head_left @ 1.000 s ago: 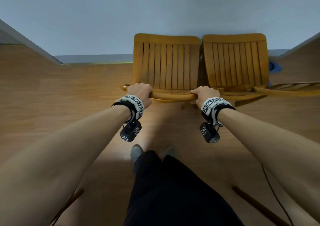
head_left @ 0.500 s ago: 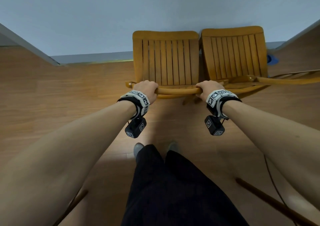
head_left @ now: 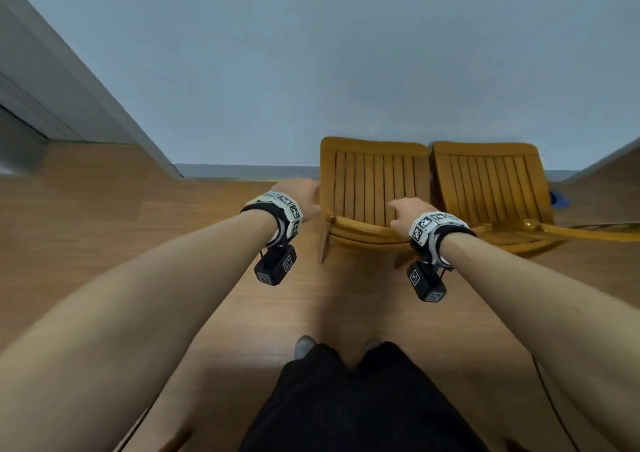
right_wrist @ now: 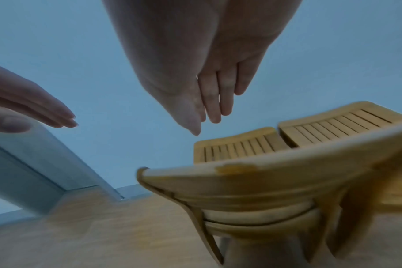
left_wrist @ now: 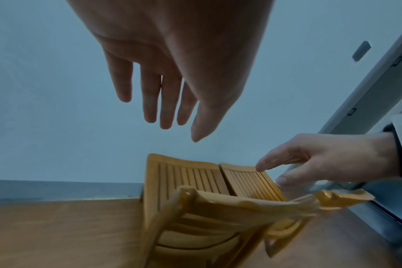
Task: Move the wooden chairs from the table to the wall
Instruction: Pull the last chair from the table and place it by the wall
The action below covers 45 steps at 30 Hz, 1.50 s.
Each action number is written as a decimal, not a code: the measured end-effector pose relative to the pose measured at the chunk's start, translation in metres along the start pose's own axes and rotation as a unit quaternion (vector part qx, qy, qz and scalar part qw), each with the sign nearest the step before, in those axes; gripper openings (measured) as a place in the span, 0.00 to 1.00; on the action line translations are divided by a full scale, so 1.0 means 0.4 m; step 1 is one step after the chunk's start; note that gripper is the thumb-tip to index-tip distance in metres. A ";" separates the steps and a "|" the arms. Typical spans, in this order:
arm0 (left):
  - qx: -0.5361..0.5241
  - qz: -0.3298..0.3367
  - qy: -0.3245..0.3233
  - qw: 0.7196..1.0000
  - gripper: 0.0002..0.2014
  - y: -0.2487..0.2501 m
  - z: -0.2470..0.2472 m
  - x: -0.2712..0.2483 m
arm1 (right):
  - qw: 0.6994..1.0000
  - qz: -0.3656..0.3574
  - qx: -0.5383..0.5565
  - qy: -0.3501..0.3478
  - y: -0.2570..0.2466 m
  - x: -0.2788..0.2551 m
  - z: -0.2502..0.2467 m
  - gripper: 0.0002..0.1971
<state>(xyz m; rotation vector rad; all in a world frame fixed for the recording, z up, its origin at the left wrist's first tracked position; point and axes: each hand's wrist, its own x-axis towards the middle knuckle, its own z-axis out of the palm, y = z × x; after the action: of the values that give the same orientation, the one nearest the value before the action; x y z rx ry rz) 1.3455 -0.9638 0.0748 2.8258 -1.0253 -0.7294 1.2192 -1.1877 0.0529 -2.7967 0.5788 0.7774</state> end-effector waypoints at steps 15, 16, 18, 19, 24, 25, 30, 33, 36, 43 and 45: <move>-0.090 -0.316 0.080 0.941 0.27 -0.635 -0.207 -0.528 | 0.950 -0.266 -0.164 -0.015 -0.838 0.095 -0.203 0.20; -0.097 -0.339 0.083 0.932 0.26 -0.677 -0.210 -0.561 | 0.943 -0.287 -0.169 -0.013 -0.906 0.102 -0.211 0.20; -0.111 -0.385 0.083 0.912 0.26 -0.755 -0.214 -0.617 | 0.929 -0.325 -0.176 -0.009 -1.037 0.111 -0.227 0.19; -0.118 -0.407 0.080 0.902 0.26 -0.794 -0.215 -0.642 | 0.921 -0.346 -0.179 -0.006 -1.103 0.117 -0.236 0.19; -0.164 -0.510 0.070 0.841 0.26 -0.966 -0.223 -0.766 | 0.883 -0.434 -0.177 -0.001 -1.446 0.143 -0.265 0.27; -0.172 -0.530 0.070 0.828 0.26 -0.996 -0.221 -0.792 | 0.877 -0.447 -0.178 -0.002 -1.511 0.142 -0.265 0.27; -0.211 -0.617 0.084 0.753 0.27 -1.110 -0.189 -0.944 | 0.833 -0.511 -0.212 -0.024 -1.805 0.091 -0.232 0.25; -0.243 -0.656 0.090 0.709 0.25 -1.158 -0.137 -1.046 | 0.804 -0.545 -0.234 -0.039 -1.950 0.020 -0.174 0.24; -0.267 -0.692 0.109 0.662 0.27 -1.216 -0.077 -1.161 | 0.768 -0.586 -0.254 -0.053 -2.096 -0.064 -0.098 0.24; -0.299 -0.741 0.143 0.585 0.27 -1.423 0.081 -1.451 | 0.682 -0.660 -0.309 -0.053 -2.467 -0.304 0.088 0.25; -0.304 -0.747 0.147 0.573 0.27 -1.501 0.121 -1.547 | 0.661 -0.671 -0.332 -0.047 -2.576 -0.378 0.144 0.25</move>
<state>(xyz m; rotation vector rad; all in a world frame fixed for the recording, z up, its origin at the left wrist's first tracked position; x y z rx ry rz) 1.2664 -0.1089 0.1682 2.2737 1.6178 -0.3396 1.5003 -0.1884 0.1549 -2.5334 -1.9502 0.7252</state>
